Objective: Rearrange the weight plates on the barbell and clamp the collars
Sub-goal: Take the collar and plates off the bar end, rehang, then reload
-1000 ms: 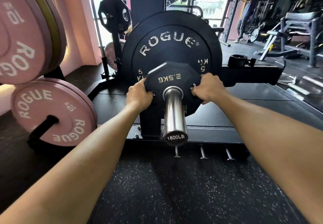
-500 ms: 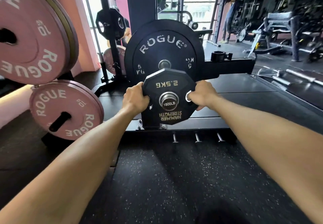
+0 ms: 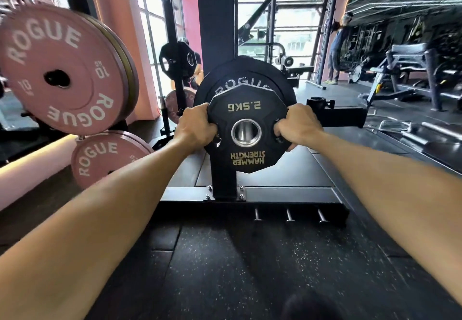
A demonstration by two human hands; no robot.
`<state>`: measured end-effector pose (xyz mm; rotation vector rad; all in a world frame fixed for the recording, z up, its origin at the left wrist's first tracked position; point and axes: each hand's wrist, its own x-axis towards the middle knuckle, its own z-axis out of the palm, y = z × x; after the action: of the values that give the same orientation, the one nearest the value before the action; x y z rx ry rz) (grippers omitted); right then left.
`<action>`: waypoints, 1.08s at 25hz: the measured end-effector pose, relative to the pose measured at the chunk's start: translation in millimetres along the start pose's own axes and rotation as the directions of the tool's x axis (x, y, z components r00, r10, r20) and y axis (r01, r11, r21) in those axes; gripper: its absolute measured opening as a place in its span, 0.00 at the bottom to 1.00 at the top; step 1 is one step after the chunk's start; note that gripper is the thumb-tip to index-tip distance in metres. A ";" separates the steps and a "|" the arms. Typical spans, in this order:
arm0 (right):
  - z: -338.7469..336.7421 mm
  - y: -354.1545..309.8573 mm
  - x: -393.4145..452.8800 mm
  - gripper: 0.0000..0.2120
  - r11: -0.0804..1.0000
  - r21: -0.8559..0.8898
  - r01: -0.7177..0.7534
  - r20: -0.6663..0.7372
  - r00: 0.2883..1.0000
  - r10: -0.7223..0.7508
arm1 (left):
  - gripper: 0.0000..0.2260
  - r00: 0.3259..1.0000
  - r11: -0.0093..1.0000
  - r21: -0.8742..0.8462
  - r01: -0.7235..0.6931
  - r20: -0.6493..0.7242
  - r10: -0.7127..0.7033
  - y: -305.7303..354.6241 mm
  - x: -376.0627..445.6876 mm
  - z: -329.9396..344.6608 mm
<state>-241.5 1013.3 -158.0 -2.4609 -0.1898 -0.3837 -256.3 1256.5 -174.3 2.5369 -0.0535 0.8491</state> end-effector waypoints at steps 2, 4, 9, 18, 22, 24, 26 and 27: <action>-20.5 -15.6 17.6 0.04 0.999 0.036 0.037 -0.027 0.999 -0.036 | 0.10 0.998 0.999 0.017 -0.040 -0.039 0.041 8.5 26.6 -18.7; -40.0 -30.9 40.2 0.05 0.997 0.048 0.056 -0.039 0.998 -0.054 | 0.09 0.996 0.998 0.022 -0.056 -0.067 0.057 18.2 53.8 -36.8; -109.6 -91.6 101.9 0.07 0.997 0.049 0.055 0.042 0.997 -0.057 | 0.06 0.999 1.000 0.000 -0.023 -0.031 0.023 51.3 132.5 -101.2; -307.5 -272.3 216.2 0.09 0.985 0.131 0.110 0.014 0.994 -0.113 | 0.05 0.997 0.996 0.094 0.002 -0.076 0.005 153.2 313.1 -318.4; -386.0 -368.2 263.2 0.09 0.978 0.144 0.154 -0.018 0.988 -0.153 | 0.05 0.994 0.991 0.130 0.012 -0.111 0.002 188.6 383.0 -422.6; -408.8 -409.5 274.7 0.09 0.973 0.154 0.171 -0.031 0.985 -0.168 | 0.03 0.992 0.989 0.146 0.026 -0.123 -0.008 192.9 404.2 -466.6; -421.1 -451.9 282.7 0.09 0.968 0.142 0.206 -0.047 0.978 -0.201 | 0.02 0.988 0.989 0.148 0.026 -0.152 -0.003 187.8 420.3 -510.6; -423.2 -471.0 284.0 0.09 0.966 0.134 0.221 -0.046 0.975 -0.217 | 0.01 0.985 0.988 0.154 0.021 -0.173 0.006 181.1 424.1 -529.3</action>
<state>-175.3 1138.1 521.5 -2.3018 -0.4635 -0.4860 -242.5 1371.8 518.1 2.5926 0.0806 1.1069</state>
